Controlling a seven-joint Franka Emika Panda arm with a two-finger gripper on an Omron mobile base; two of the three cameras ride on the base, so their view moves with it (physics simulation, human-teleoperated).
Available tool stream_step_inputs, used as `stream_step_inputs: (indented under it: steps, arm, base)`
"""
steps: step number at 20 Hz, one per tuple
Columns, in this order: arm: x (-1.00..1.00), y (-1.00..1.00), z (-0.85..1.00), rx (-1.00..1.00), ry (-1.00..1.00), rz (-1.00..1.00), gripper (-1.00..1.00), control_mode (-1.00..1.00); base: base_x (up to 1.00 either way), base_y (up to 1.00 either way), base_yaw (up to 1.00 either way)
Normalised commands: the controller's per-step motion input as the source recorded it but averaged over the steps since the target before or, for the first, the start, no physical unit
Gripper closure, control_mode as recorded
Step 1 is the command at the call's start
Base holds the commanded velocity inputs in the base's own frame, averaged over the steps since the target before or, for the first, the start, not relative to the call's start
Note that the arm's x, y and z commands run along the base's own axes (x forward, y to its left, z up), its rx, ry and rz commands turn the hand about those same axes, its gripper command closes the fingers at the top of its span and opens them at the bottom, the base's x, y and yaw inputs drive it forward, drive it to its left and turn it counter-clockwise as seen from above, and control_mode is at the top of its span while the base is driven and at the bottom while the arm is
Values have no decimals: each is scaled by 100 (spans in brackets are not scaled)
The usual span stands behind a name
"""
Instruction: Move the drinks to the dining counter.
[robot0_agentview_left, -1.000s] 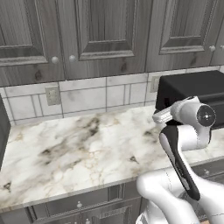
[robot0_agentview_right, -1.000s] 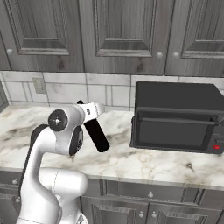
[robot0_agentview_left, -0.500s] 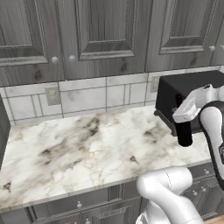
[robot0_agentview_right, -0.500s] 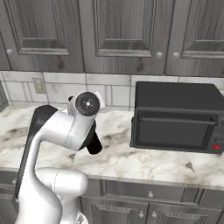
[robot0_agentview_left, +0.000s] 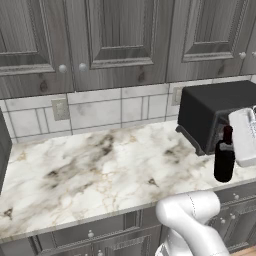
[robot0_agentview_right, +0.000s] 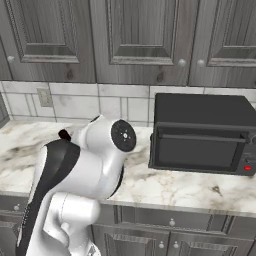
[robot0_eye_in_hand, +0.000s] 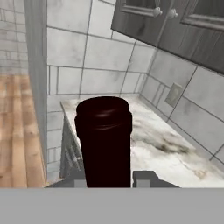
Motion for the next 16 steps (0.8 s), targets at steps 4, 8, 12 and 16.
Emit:
stream_step_inputs:
  steps: [4,8,12,16]
  arm:
    - [-94,0,4,4,-14,35,100,-100]
    - [-84,-1,50,1,-10,29,100,-100]
    - [-52,-13,57,0,-14,20,100,-100]
    - [-15,-16,38,0,-12,6,100,-100]
  base:
    - [0,0,0]
    - [0,0,0]
    - [0,0,0]
    - [0,0,0]
